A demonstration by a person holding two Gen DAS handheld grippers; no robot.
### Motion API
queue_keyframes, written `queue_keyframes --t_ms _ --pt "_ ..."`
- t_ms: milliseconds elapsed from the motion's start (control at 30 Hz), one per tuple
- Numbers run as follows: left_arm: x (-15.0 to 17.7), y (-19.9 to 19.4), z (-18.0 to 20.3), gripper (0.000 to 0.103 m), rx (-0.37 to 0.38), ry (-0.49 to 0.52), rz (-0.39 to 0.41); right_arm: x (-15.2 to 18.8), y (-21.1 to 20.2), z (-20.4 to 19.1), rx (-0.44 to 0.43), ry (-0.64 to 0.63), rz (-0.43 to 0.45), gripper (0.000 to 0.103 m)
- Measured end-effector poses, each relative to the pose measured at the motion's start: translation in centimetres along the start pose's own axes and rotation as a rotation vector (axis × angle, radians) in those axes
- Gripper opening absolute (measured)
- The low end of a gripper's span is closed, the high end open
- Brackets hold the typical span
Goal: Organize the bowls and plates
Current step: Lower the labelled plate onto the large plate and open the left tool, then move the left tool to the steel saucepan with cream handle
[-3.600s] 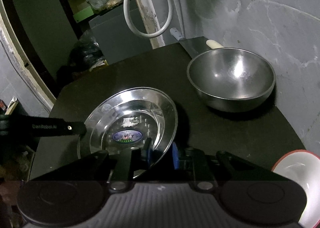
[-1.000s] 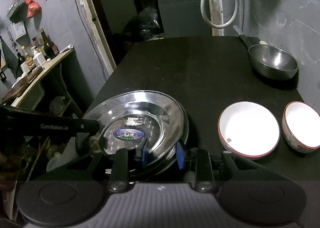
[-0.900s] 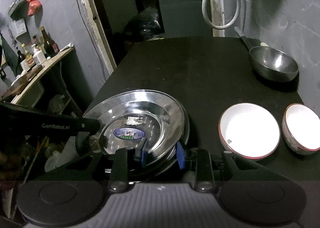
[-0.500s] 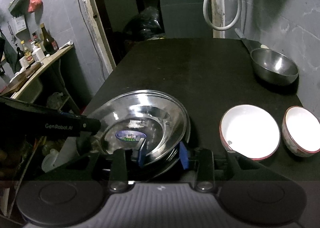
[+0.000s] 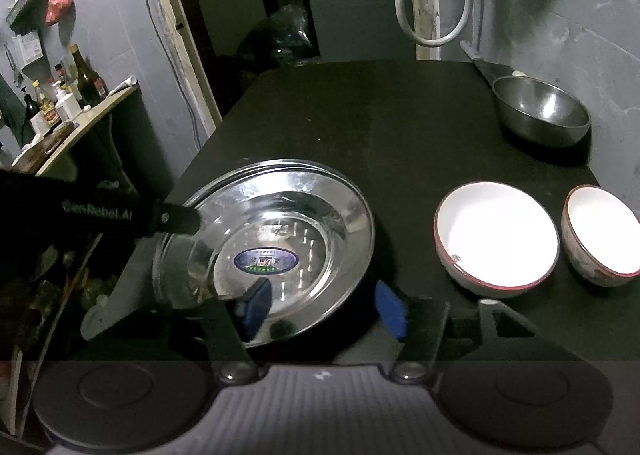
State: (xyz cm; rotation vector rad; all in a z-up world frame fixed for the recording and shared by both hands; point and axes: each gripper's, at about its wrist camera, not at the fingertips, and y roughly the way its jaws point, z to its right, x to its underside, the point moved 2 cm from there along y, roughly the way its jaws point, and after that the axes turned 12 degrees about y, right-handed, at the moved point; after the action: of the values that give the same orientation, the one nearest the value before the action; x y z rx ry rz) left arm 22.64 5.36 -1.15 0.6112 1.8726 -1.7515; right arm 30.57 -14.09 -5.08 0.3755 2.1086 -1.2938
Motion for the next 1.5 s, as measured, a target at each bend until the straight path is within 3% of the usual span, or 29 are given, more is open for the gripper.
queue_keyframes --t_ms 100,267,467,700,1000,1133,1300,1500 --pt "-0.4 -0.6 -0.1 0.092 -0.004 -0.018 0.042 0.2 -0.5 0.2 -0.014 0.003 0.009 0.083" --pt "-0.6 -0.9 0.0 0.102 -0.037 -0.021 0.074 0.8 -2.9 1.2 -0.064 0.034 0.089 0.103" --pt "-0.8 -0.4 0.2 0.102 -0.027 -0.033 0.056 1.0 -5.3 3.1 0.001 0.059 0.165 0.103" --pt "-1.8 0.3 2.0 0.102 -0.003 0.023 0.069 0.2 -6.0 6.4 0.083 0.131 0.217 0.103" --pt "-4.0 2.1 5.0 0.102 0.020 0.083 0.074 -1.2 -5.4 8.8 0.177 0.068 0.242 0.103" --pt "-7.5 2.8 6.5 0.102 0.010 0.125 0.132 -4.1 -4.2 10.0 0.156 0.133 0.226 0.103" --pt "-13.0 4.3 8.3 0.102 0.021 0.186 0.226 -7.7 -2.7 10.5 0.178 0.218 0.278 0.103" --pt "-18.6 9.3 10.9 0.102 0.108 0.252 0.201 -10.3 0.7 12.2 0.260 0.351 0.343 0.103"
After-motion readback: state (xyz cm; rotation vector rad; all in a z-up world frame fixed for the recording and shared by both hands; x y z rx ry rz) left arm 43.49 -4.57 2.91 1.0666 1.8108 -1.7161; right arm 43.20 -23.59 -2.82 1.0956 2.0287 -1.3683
